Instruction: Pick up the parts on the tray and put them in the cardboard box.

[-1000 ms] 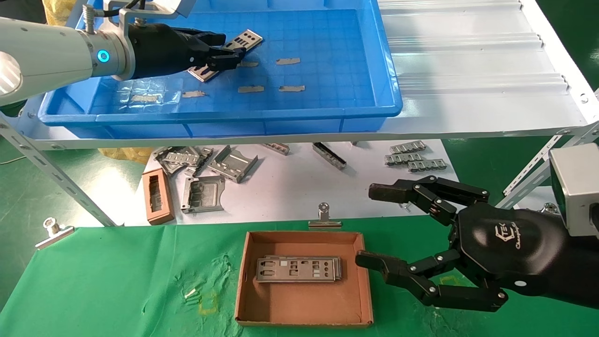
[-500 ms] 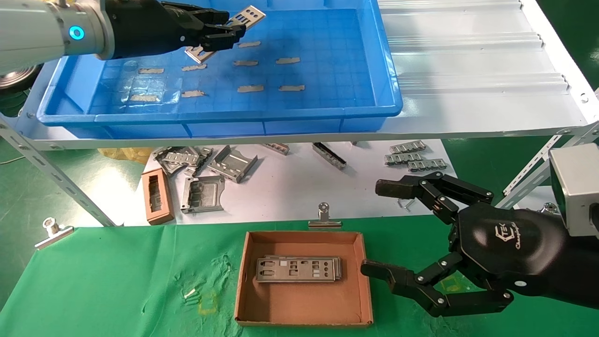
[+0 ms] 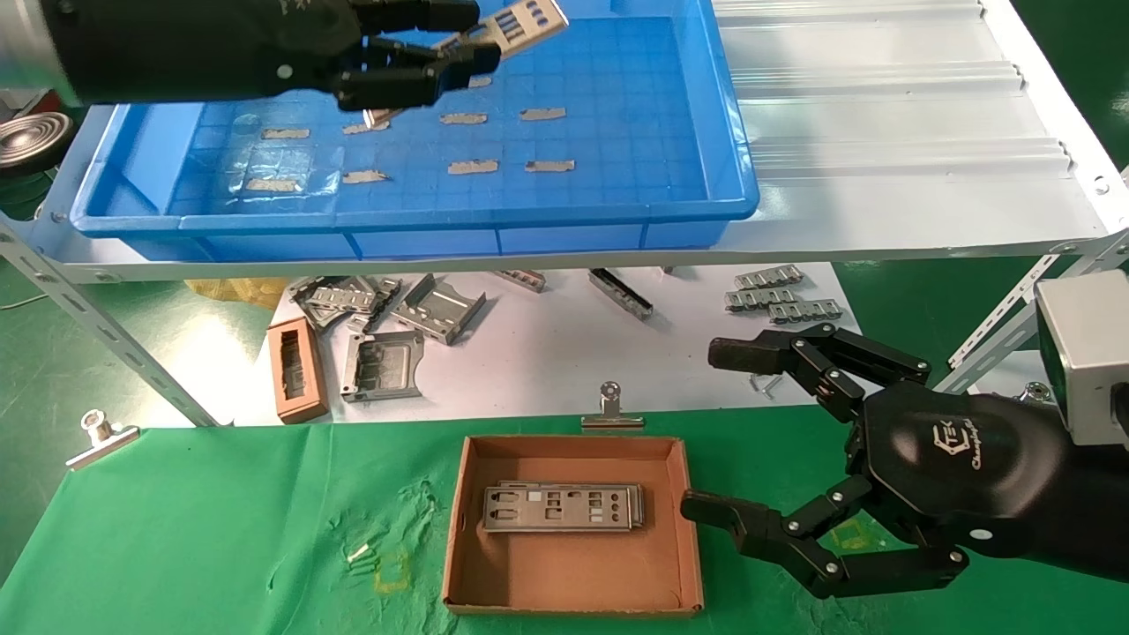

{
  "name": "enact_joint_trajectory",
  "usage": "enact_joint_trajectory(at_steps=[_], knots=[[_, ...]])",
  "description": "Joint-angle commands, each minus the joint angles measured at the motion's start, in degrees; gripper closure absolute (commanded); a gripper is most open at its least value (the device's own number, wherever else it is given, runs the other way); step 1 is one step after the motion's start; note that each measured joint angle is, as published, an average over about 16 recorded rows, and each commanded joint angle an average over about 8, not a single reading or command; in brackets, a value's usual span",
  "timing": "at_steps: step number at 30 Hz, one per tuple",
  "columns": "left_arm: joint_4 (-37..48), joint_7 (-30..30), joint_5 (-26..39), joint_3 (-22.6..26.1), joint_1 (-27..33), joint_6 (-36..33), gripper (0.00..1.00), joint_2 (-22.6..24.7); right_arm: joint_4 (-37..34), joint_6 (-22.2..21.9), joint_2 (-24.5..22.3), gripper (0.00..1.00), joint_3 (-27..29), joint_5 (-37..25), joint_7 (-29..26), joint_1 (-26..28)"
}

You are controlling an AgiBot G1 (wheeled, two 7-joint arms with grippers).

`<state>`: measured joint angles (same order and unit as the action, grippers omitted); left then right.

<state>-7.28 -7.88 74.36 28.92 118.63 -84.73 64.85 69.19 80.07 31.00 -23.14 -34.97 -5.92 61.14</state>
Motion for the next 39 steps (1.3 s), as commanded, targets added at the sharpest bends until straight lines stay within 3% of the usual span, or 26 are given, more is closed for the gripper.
enact_joint_trajectory(at_steps=[1,6,14,18,32,34,39], knots=[[-0.05,-1.21,-0.21,-0.2,0.15,-3.85,1.0,-0.79,0.0,0.0,0.0,0.0,0.0,0.0,0.0,0.0],[-6.62,-1.44,-2.65,1.14,-3.05,-7.34,1.0,-2.15,0.0,0.0,0.0,0.0,0.0,0.0,0.0,0.0],[-33.87,6.86,-14.6,9.59,-14.58,-6.94,1.0,-11.62,0.0,0.0,0.0,0.0,0.0,0.0,0.0,0.0],[-42.88,8.34,-16.59,13.28,-20.13,-4.58,1.0,-15.21,0.0,0.0,0.0,0.0,0.0,0.0,0.0,0.0],[-48.07,-2.67,-5.4,19.29,-40.18,17.61,1.0,-7.81,0.0,0.0,0.0,0.0,0.0,0.0,0.0,0.0],[-47.91,-3.73,-4.27,19.49,-41.28,20.13,0.92,-6.9,0.0,0.0,0.0,0.0,0.0,0.0,0.0,0.0],[-47.3,-5.97,-1.66,20.13,-42.35,23.87,0.29,-5.36,0.0,0.0,0.0,0.0,0.0,0.0,0.0,0.0]])
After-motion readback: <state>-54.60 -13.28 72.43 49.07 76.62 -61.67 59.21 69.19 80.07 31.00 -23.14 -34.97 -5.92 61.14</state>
